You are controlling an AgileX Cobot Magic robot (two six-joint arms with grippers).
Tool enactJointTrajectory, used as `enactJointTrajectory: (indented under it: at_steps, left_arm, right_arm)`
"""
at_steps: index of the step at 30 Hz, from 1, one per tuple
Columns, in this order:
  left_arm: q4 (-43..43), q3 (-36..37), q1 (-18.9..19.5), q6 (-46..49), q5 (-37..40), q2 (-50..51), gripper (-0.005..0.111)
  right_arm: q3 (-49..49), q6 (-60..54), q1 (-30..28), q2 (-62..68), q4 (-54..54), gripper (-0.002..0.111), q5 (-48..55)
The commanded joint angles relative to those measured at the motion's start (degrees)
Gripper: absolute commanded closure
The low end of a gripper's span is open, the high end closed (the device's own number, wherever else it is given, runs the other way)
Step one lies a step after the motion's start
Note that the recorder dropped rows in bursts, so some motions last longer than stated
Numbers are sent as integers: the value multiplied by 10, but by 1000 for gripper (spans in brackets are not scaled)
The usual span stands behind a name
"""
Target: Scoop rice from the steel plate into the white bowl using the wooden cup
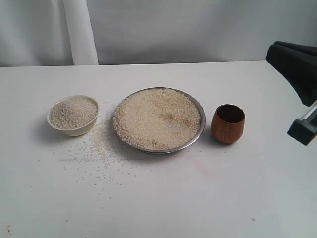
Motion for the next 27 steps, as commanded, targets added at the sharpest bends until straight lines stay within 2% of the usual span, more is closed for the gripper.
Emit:
enactJointTrajectory:
  at_steps: [1, 5, 16, 20, 23, 27]
  left_arm:
    - [-1, -4, -3, -2, -6, -1, 107]
    - [-1, -4, -3, -2, -6, -1, 107]
    - [-1, -4, -3, -2, -6, -1, 107]
    - [-1, -4, -3, -2, -6, -1, 107]
    - [-1, -4, -3, -2, -6, -1, 107]
    - [-1, -4, -3, -2, -6, -1, 107]
  right_arm:
    - [4, -8, -4, -2, -22, 108, 116]
    - [4, 20, -4, -43, -32, 108, 195]
    - [6, 159, -13, -300, -40, 108, 484]
    - [33, 161, -13, -355, -47, 108, 539]
    - [55, 161, -13, -392, 2, 108, 599]
    - [70, 61, -13, -430, 65, 108, 621]
